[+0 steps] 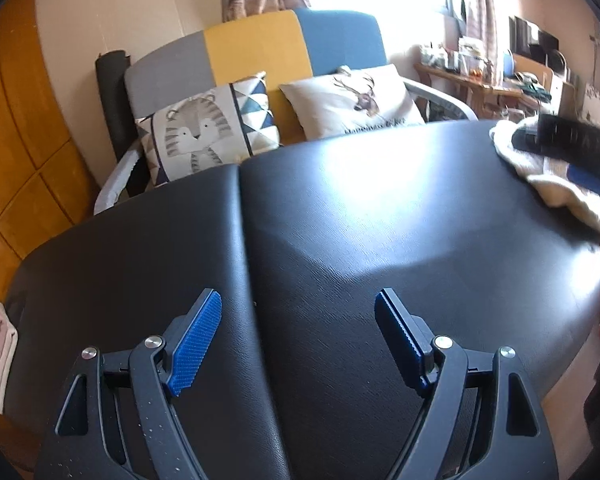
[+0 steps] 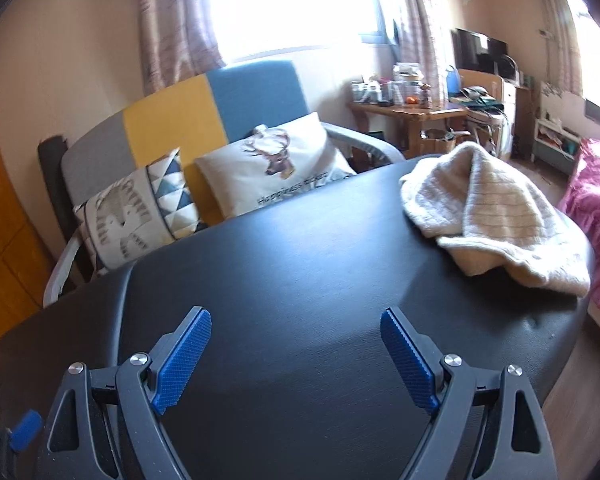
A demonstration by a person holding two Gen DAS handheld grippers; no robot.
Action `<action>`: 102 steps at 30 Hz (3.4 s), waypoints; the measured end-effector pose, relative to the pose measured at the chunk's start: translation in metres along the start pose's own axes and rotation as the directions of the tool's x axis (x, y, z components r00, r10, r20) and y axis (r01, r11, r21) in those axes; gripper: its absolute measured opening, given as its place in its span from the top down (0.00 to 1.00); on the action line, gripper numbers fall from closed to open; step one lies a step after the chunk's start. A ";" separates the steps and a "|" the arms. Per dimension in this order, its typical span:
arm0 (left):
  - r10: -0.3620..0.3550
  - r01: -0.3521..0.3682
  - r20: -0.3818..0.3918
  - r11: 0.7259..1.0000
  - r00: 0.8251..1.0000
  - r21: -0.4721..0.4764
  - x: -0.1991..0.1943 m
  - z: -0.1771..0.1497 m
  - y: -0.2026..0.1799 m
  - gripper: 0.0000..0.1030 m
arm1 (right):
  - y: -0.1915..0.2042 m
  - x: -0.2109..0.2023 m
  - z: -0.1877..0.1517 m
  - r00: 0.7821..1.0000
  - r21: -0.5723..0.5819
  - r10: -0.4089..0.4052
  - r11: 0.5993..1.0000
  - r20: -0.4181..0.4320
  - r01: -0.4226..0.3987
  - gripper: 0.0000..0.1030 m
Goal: Fold clothes
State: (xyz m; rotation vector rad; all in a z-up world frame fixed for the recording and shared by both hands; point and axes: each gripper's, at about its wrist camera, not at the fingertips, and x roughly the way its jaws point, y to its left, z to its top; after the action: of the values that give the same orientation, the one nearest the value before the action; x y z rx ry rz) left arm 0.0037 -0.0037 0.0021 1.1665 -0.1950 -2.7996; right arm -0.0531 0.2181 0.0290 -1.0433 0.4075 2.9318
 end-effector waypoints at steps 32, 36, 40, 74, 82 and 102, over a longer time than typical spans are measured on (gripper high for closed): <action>-0.015 0.012 -0.118 1.000 0.993 -0.027 0.036 -0.015 -0.010 0.20 | 0.040 0.008 -0.020 0.999 -0.119 0.014 0.993 -0.050 -0.020 0.14; -0.017 0.016 -0.115 1.000 0.993 -0.012 0.034 -0.009 -0.012 0.20 | 0.042 0.007 -0.022 0.999 -0.133 0.013 0.991 -0.051 -0.019 0.14; -0.020 0.020 -0.113 1.000 0.993 0.002 0.031 -0.003 -0.013 0.20 | 0.040 0.007 -0.023 0.999 -0.137 -0.006 0.991 -0.049 0.000 0.14; -0.116 0.116 0.076 0.993 0.990 0.013 -0.004 0.054 -0.043 0.20 | -0.030 -0.051 0.005 0.975 -0.018 -0.210 0.977 0.078 0.212 0.14; -0.103 0.103 0.037 0.995 0.994 0.004 0.010 0.040 -0.041 0.20 | -0.034 -0.032 -0.001 0.977 -0.010 -0.209 0.978 0.037 0.209 0.14; -0.086 0.087 -0.029 0.996 0.996 0.023 0.029 0.025 -0.039 0.20 | -0.040 -0.001 -0.011 0.973 -0.015 -0.228 0.974 -0.028 0.227 0.14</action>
State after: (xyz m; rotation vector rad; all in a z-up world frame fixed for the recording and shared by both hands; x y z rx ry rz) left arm -0.0362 0.0330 -0.0070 1.2481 -0.1811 -2.8614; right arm -0.0417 0.2539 0.0122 -1.0576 0.2521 2.7227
